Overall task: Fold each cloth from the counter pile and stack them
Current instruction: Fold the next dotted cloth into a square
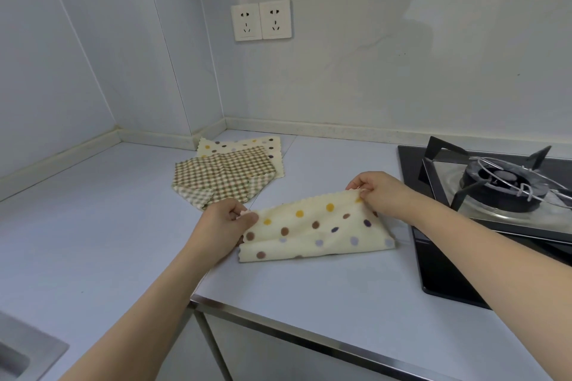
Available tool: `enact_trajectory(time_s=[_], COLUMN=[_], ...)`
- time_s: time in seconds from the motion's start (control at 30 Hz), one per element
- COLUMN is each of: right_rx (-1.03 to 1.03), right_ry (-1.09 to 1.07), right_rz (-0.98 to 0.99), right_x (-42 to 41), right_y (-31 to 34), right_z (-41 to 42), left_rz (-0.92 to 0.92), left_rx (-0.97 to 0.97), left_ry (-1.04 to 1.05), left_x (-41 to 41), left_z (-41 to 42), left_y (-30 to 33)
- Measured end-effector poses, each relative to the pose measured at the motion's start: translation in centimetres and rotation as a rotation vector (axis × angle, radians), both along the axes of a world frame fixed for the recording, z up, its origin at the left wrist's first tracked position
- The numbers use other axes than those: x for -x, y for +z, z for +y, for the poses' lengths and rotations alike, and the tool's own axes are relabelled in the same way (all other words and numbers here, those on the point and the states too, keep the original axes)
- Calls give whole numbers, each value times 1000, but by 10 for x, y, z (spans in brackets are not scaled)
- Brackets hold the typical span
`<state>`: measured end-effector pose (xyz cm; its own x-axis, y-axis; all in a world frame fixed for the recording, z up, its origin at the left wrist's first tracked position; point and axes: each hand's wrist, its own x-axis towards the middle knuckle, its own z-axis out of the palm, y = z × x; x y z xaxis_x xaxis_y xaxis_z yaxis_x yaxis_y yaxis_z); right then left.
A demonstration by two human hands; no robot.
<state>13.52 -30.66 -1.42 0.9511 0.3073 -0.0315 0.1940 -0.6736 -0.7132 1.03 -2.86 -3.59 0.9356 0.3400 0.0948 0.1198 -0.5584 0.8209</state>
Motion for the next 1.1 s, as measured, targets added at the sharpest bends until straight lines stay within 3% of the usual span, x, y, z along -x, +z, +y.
enact_trajectory(time_s=[0.17,0.27,0.37,0.47,0.63,0.77,0.83,0.93,1.0,1.1], right_rx=[-24,228,319,392,545,570,572,572,608,747], right_ry=[-24,-59,-1,82,142,173,202,242,273,239], right_rz=[0,-304,-569,-453,-237,-155,-101,-39,4,13], right_x=[-2,10,36,54,69,67,63,53,44,34], right_y=[-9,-11,-11,-20,-48,-44,-39,-34,-29,-14], right_z=[-4,-1,17,36,30,26,24,20,18,16], left_rz=[37,107,-36,-91,195,326,346,234,250,390], left_rx=[-21,-172,-491,-618,-651,-654,-568,-401,-494,-429], left_ry=[53,62,37,-137,-419,-432,-417,-175,-97,-235], left_x=[-6,-11,-14,-19,-8,7,4,-12,-20,-24], left_z=[0,-7,-24,-50,-52,-33,-24,-10,-5,-10], left_y=[-1,3,7,10,-18,-25,-20,-8,-1,6])
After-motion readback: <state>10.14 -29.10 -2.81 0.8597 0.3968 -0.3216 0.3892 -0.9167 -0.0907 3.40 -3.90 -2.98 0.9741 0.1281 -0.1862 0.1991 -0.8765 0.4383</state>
